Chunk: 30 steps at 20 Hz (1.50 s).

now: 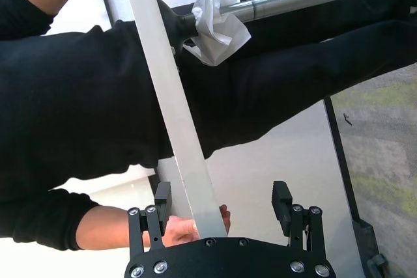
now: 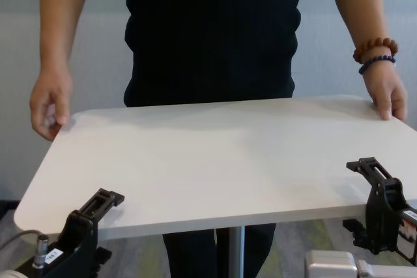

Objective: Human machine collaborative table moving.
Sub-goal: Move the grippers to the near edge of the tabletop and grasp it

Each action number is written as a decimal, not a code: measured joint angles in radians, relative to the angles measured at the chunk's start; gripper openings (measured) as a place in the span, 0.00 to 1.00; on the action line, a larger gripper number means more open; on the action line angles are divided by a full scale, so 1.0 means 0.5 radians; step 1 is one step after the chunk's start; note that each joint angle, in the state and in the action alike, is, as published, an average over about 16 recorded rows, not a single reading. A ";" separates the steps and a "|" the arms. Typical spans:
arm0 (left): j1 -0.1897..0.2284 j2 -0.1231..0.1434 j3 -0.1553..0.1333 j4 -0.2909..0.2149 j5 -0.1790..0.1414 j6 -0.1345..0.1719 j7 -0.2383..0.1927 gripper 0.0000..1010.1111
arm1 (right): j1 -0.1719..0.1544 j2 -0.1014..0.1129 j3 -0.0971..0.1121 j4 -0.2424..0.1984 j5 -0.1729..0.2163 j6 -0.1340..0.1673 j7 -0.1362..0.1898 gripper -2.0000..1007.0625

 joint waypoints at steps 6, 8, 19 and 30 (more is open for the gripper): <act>-0.009 -0.014 0.001 0.023 -0.010 0.005 0.018 0.99 | 0.000 0.000 0.000 0.000 0.000 0.000 0.000 1.00; -0.009 -0.016 0.000 0.026 -0.013 0.006 0.022 0.99 | 0.000 0.000 0.000 0.000 0.000 0.000 0.000 1.00; -0.007 -0.016 -0.003 0.026 -0.015 0.007 0.020 0.97 | 0.000 0.000 0.000 0.000 0.000 0.000 0.000 0.99; -0.007 -0.013 -0.002 0.023 -0.013 0.004 0.016 0.75 | 0.000 0.000 0.000 0.000 0.000 0.000 0.000 0.86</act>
